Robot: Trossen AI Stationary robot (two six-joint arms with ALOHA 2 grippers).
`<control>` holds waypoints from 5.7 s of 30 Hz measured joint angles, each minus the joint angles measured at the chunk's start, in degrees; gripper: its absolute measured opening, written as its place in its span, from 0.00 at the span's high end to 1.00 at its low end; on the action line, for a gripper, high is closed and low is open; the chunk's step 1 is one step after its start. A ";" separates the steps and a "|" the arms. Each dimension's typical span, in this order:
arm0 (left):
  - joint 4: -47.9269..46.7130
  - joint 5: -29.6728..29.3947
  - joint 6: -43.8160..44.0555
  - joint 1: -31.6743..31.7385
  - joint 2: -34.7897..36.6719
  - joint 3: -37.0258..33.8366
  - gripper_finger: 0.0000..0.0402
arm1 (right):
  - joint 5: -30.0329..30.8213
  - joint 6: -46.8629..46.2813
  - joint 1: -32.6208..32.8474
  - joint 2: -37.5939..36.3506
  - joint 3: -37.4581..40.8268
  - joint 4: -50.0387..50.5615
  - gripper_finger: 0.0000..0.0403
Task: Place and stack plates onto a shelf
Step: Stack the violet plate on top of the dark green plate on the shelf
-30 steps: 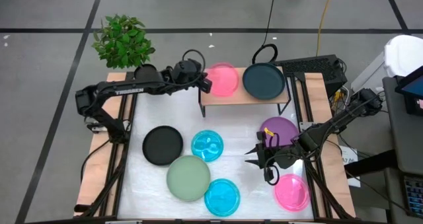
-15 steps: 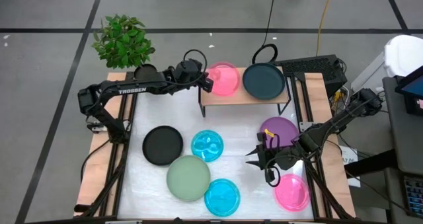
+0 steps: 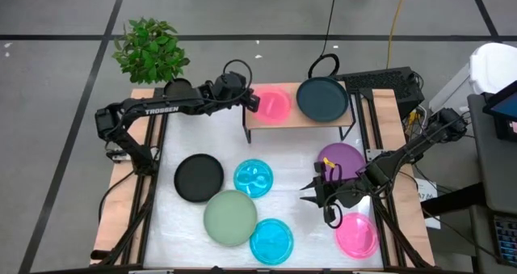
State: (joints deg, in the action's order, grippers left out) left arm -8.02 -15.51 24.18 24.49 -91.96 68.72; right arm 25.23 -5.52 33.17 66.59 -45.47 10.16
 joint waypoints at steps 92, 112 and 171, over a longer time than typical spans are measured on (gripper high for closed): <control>-11.41 -1.11 -7.70 -57.18 25.20 -23.20 0.91 | -15.56 -45.14 -0.57 -0.28 15.24 30.56 0.97; -11.44 -3.06 -8.91 -57.16 25.20 -23.20 0.91 | -16.37 -43.15 -0.57 0.03 3.29 33.00 1.00; -1.03 -7.57 -15.08 -53.51 12.84 -23.20 0.91 | -0.82 -16.63 -4.87 20.11 -52.85 77.22 1.00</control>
State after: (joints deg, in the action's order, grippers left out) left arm -9.05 -23.07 9.10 -29.02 -79.13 45.52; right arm 24.41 -22.16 28.30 86.70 -98.32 87.37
